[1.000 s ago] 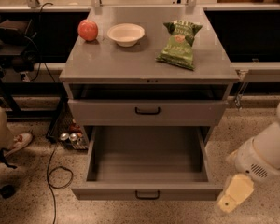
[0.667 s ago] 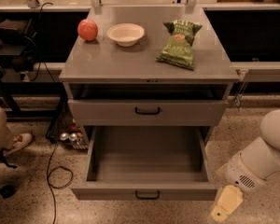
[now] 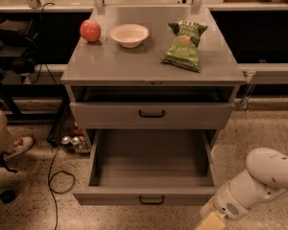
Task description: Close middle drawer
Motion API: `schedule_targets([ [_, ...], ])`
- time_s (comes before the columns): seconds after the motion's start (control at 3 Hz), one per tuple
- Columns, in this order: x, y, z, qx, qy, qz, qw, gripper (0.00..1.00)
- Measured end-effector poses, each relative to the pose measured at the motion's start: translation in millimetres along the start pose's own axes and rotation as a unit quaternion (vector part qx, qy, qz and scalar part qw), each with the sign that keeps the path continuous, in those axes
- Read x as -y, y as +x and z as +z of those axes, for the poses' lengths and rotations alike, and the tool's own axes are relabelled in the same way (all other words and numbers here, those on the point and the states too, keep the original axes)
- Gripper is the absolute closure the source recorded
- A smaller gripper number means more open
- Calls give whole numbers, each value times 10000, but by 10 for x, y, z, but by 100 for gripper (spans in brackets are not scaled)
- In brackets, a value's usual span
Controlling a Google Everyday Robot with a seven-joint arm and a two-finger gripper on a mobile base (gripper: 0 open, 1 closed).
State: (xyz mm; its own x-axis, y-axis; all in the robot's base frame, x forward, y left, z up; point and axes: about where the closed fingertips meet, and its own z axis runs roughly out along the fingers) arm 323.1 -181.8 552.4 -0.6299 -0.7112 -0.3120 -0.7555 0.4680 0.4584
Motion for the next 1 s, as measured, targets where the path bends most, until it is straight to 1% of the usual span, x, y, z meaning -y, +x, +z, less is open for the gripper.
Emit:
schedule_targets([
  [0.33, 216, -12, 459, 224, 126, 155, 9995, 64],
  [0.67, 475, -113, 856, 485, 309, 365, 9977, 88],
  [1.0, 855, -358, 1302, 950, 545, 702, 9915, 100],
])
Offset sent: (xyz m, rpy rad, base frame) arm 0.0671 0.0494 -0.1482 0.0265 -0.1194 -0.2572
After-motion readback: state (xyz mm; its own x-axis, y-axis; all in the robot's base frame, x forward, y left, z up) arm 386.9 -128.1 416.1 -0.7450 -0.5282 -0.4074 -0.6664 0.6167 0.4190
